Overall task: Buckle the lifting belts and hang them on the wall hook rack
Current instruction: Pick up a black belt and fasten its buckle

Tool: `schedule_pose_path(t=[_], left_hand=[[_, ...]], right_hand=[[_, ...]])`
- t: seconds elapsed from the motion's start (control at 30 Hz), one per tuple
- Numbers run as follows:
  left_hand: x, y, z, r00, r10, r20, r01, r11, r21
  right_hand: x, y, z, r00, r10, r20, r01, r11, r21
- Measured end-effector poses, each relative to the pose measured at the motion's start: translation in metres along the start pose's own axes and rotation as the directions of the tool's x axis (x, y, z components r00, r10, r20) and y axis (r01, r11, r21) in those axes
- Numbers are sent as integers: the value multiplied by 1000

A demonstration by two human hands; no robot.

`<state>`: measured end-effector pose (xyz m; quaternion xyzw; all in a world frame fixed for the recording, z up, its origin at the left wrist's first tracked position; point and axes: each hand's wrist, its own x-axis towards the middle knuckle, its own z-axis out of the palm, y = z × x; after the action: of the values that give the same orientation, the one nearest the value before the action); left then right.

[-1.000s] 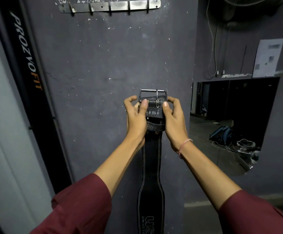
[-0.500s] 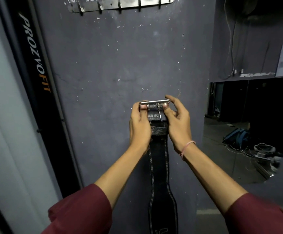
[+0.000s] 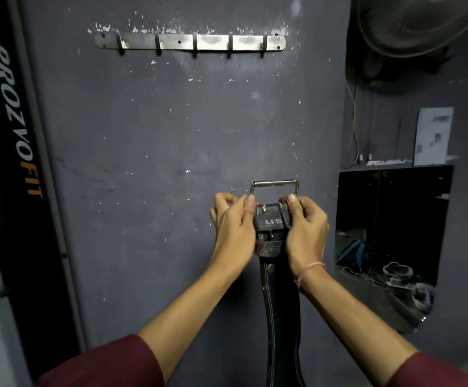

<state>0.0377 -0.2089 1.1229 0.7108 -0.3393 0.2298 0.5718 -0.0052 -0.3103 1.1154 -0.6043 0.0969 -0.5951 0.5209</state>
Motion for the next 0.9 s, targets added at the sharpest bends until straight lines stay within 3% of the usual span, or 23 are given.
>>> schedule_pose_path(t=[0.1, 0.3, 0.6, 0.9], left_hand=[[26, -3, 7, 998, 33, -63, -43, 986, -162], [82, 11, 20, 980, 107, -167, -140, 969, -203], [225, 72, 35, 934, 175, -311, -195, 980, -35], [339, 109, 48, 920, 140, -366, -106, 988, 110]], right_hand=[[16, -4, 11, 998, -58, 19, 58, 998, -3], [65, -22, 33, 986, -166, 11, 166, 986, 35], [208, -70, 79, 964, -259, 55, 253, 962, 100], [318, -100, 120, 961, -258, 96, 249, 963, 100]])
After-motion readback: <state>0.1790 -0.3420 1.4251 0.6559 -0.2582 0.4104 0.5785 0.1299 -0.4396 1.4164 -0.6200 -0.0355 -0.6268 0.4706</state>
